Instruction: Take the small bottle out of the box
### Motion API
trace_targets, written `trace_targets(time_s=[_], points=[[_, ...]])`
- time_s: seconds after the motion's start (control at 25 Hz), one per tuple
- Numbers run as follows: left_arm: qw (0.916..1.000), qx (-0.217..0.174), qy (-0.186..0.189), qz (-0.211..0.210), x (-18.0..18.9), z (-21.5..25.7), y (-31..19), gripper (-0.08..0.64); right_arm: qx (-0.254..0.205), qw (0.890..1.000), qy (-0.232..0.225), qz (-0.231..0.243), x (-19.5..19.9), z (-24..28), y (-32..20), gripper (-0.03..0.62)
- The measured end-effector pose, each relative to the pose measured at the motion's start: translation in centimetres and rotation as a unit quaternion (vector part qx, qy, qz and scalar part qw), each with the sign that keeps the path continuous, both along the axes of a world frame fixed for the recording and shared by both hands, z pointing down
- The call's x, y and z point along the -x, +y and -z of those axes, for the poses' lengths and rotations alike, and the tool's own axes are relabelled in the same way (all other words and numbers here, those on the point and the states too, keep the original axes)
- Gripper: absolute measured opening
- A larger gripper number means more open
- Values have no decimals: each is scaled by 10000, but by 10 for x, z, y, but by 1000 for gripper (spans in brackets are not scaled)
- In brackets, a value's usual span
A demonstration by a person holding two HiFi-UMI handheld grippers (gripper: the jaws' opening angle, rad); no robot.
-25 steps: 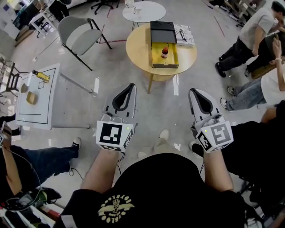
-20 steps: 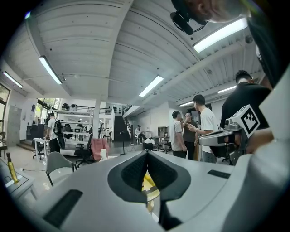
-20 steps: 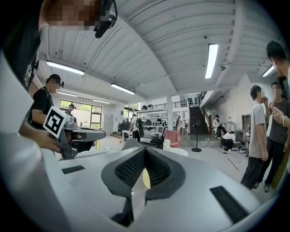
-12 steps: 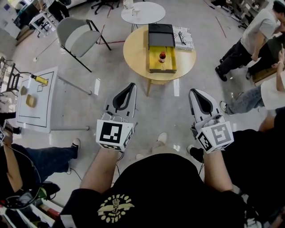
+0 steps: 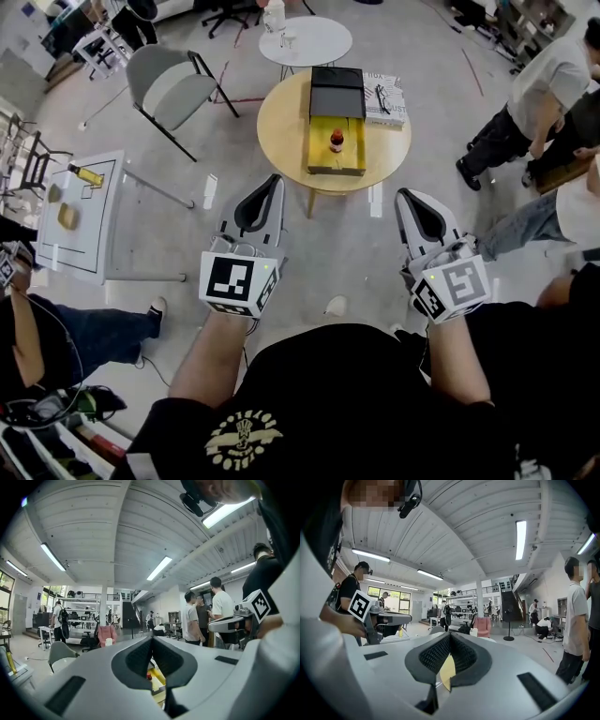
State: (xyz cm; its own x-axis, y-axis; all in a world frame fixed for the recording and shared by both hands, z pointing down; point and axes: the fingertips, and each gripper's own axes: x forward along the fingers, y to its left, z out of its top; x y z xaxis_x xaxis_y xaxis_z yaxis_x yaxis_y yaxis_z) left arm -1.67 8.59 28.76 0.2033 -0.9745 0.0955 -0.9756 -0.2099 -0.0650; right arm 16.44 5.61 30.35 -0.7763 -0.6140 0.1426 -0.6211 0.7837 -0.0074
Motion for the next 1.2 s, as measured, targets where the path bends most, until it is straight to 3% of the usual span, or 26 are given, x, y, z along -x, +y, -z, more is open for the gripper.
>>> trace_targets(time_s=[0.52, 1.2], points=[[9991, -6, 2, 420, 2, -1, -19, 15, 26, 9999, -34, 166, -11, -2, -35, 14], [9995, -132, -15, 281, 21, 5, -48, 15, -63, 10000, -67, -28, 7, 0, -57, 14]])
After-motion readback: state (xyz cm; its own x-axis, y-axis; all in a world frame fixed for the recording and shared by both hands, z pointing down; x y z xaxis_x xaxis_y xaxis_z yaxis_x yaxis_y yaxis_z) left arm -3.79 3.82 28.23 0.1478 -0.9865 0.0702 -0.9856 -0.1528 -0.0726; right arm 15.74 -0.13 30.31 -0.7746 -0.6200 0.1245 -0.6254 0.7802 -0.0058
